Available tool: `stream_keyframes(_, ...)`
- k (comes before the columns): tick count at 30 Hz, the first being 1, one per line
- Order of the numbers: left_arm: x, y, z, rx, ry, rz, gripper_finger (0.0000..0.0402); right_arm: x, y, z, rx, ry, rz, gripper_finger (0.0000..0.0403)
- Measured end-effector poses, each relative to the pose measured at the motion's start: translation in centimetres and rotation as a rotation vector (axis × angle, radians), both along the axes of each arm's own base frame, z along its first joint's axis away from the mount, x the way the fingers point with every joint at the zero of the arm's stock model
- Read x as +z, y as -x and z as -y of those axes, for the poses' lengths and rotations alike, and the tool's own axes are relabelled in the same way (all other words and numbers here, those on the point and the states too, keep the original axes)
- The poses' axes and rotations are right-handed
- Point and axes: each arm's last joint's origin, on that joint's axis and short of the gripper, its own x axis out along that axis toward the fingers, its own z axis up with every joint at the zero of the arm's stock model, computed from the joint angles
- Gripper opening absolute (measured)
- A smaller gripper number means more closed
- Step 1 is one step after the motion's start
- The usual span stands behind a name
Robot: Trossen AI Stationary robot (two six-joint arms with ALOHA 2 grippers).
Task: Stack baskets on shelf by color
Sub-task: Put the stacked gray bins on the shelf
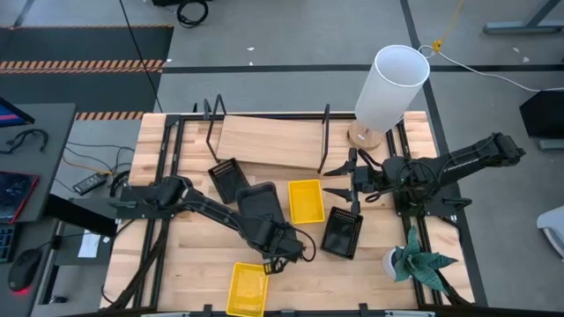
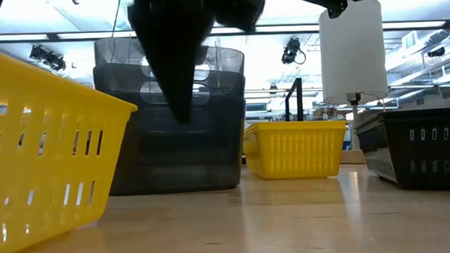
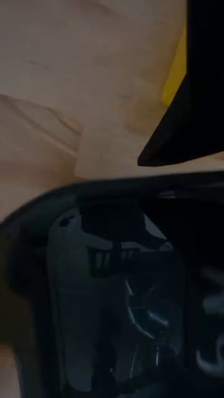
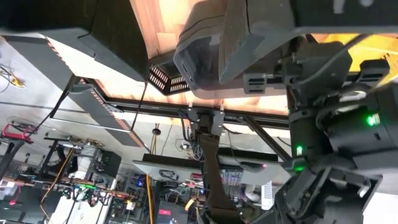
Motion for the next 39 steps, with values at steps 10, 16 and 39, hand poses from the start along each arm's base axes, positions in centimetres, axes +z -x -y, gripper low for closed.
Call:
stream_keyframes(10, -0.6, 0.2, 0.0, -0.019, -0.024, -0.040, 0.0018, 0.0, 0.0, 0.0, 0.000, 0.001, -0.005, 0.0199)
stream_keyframes(16, -0.6, 0.5, 0.4, -0.037, -0.030, -0.053, 0.0017, 0.0, 0.0, 0.0, 0.000, 0.001, -0.004, 0.0199)
stream_keyframes(39, 6.8, 0.9, 0.3, -0.168, -0.109, -0.012, 0.0017, 0.0, 0.0, 0.0, 0.000, -0.003, -0.002, 0.0199)
